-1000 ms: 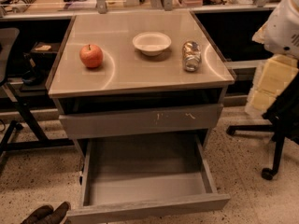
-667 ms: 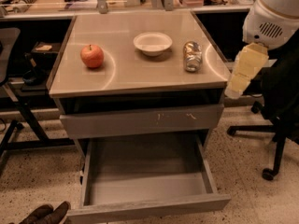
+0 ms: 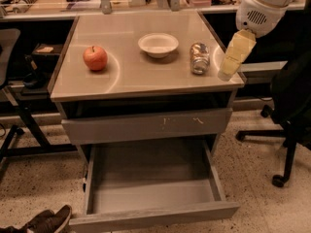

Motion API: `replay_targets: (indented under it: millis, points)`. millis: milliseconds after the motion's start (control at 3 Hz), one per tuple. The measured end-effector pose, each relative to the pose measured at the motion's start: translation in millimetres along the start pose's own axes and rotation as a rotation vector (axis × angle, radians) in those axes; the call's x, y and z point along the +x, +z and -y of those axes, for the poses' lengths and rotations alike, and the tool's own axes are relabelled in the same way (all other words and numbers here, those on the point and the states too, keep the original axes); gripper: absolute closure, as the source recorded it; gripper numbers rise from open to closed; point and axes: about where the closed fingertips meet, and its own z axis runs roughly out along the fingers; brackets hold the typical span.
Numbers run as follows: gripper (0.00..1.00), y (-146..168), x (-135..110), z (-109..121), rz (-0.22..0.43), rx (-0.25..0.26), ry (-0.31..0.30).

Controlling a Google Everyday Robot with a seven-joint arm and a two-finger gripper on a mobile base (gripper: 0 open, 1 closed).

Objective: Place orange can into middle drawer

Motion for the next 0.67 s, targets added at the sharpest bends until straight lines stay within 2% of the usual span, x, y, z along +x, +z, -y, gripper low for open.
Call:
replay_targets:
  millis: [333,667]
  points:
    - [0.00,12,-10,3,0.032,-0.015,0.007]
    - [0.00,34,-34,15,0.026,-0.048,0.063]
